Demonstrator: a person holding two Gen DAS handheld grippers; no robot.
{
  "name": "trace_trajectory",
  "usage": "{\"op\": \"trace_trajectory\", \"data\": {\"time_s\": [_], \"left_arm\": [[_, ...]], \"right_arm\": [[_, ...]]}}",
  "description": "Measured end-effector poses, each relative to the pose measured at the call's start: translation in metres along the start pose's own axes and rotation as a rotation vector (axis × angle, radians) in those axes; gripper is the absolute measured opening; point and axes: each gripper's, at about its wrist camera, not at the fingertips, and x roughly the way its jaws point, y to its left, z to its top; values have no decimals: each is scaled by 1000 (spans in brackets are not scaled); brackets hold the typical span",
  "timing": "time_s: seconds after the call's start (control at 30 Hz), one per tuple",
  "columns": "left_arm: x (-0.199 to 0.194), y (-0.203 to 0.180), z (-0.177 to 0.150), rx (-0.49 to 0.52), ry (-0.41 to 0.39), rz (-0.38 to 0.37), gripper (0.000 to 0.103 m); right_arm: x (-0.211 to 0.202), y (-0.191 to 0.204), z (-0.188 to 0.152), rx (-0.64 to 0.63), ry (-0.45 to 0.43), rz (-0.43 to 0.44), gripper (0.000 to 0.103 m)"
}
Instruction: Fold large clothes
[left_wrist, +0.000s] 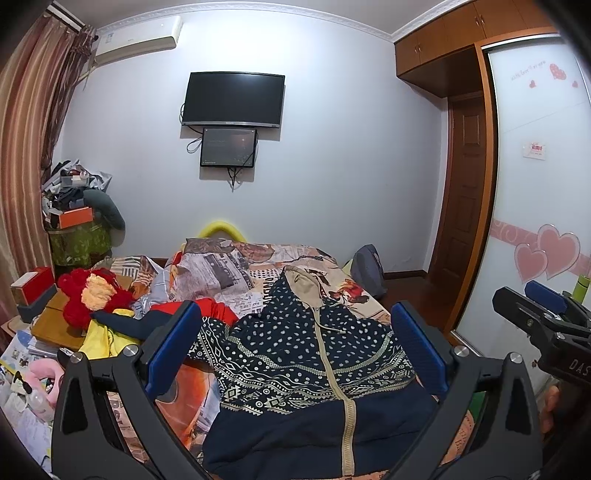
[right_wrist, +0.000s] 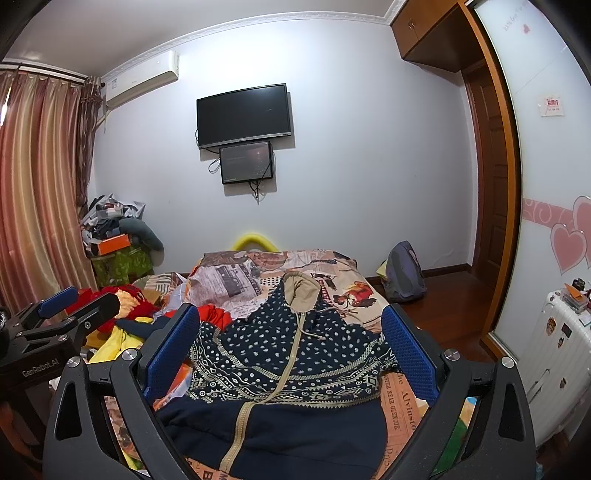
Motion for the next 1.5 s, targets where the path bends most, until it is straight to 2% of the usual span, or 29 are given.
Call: {"op": "trace_trajectory", "data": {"time_s": [0.93,1.5], "left_arm": [[4,-2,-2,3,7,1,103],[19,6,-1,-1,28,18,103]], "right_arm": [[1,-2,-1,9,2,-2,98],[12,-4,-2,18,30,0,98]]}}
